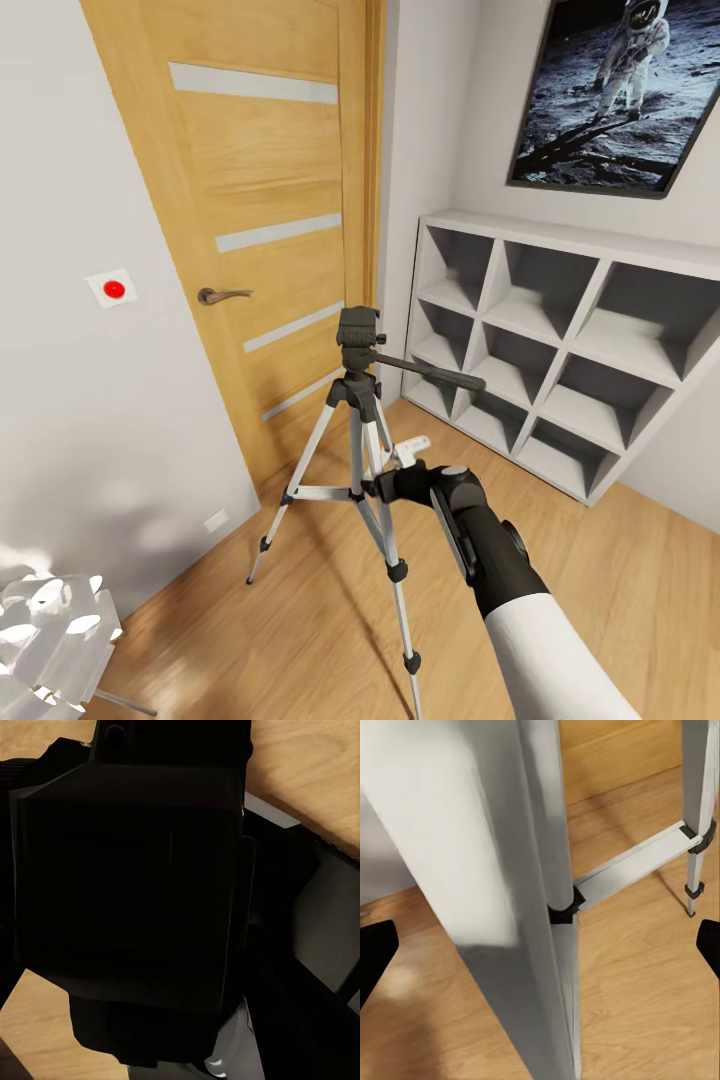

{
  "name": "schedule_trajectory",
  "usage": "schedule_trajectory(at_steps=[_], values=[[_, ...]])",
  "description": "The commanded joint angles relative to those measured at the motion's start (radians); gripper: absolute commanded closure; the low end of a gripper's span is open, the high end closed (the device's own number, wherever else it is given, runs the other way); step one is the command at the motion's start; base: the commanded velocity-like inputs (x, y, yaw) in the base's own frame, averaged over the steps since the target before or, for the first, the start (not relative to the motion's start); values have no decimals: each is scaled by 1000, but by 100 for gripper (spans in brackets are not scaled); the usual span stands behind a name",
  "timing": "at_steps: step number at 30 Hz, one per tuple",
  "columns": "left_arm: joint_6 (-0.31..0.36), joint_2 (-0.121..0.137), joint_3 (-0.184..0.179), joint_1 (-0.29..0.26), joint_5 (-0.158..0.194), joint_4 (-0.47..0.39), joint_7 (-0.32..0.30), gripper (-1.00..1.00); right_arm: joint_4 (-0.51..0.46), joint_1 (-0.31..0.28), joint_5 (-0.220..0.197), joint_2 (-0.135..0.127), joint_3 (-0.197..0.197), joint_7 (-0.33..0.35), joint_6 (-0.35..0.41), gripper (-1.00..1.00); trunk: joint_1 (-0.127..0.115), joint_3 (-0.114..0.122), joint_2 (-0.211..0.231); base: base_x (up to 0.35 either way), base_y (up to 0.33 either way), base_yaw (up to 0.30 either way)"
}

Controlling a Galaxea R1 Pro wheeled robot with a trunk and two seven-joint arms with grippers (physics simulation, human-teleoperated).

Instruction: Attach the digital camera to the camera tripod in the bedroom.

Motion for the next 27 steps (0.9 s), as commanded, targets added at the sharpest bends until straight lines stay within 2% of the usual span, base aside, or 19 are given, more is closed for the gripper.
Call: schedule_trajectory(at_steps=[1, 20, 24, 25, 27], values=[[0, 0, -8, -1, 9, 0, -5, 100, -1, -1, 10, 0, -1, 8, -3, -100, 1, -2, -2, 0, 0, 0], [0, 0, -8, -1, 9, 1, -3, 100, -1, -1, 10, 0, 9, 5, -55, -100, 1, -2, -2, 0, 0, 0], [23, 23, 12, -24, -8, -23, 23, 100, 21, -7, -11, -17, 17, -18, -78, -100, 1, -2, -2, 0, 0, 0], [29, 27, 17, -30, -12, -30, 18, 100, 27, -6, -17, -11, 14, -17, -83, -100, 1, -2, -2, 0, 0, 0], [41, 15, 18, -42, -20, -42, 9, 100, 38, -4, -16, 0, 8, -7, -94, -100, 1, -2, -2, 0, 0, 0]])
